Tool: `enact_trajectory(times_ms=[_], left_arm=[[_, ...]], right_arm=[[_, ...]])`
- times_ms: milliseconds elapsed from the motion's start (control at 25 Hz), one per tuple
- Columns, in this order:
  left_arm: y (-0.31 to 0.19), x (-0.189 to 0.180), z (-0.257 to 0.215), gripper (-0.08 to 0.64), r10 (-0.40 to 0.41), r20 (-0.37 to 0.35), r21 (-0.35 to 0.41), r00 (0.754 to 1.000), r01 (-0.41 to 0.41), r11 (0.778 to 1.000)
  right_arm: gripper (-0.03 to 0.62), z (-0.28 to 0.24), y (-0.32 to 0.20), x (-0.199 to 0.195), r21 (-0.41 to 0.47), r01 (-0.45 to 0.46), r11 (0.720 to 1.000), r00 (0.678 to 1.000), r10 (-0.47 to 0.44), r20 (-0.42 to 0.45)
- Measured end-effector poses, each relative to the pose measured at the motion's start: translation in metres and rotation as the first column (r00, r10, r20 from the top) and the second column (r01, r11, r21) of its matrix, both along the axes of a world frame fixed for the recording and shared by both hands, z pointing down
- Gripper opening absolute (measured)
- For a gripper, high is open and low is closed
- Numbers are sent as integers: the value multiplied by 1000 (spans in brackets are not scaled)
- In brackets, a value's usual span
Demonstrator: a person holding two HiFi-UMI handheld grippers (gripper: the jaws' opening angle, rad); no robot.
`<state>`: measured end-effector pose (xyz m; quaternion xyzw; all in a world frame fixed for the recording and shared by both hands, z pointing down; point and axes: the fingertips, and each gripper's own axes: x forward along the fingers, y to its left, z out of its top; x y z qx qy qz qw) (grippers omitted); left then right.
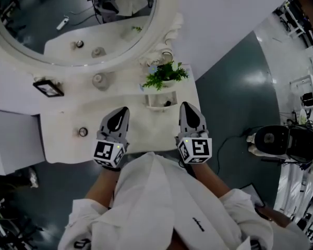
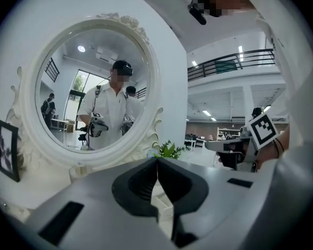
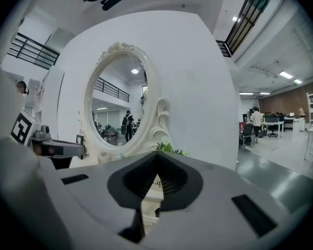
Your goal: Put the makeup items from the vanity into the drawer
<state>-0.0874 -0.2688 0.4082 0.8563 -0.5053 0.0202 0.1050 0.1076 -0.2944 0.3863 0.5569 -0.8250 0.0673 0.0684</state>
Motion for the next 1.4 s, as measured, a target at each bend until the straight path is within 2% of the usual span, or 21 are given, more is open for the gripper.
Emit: enact_trajectory(times_ms=[280, 640, 960, 1400], left_arm=[[20, -44, -13, 28, -99, 29, 30, 995, 99, 995], [36, -74, -28, 28, -162, 64, 75, 985, 157, 985], [38, -77, -29, 28, -181, 78, 75, 980, 175, 982], [39, -64, -31, 28, -165, 56, 79, 985, 160, 984]], right_arm=[[17, -27, 26, 34, 58, -44, 997, 998, 42, 37], [17, -38, 42, 41, 88, -33, 996, 999, 30, 37], [17, -43, 44, 44, 108, -38, 993, 999, 35, 36], [17, -32, 50, 42, 57, -30, 998, 999, 29, 15]])
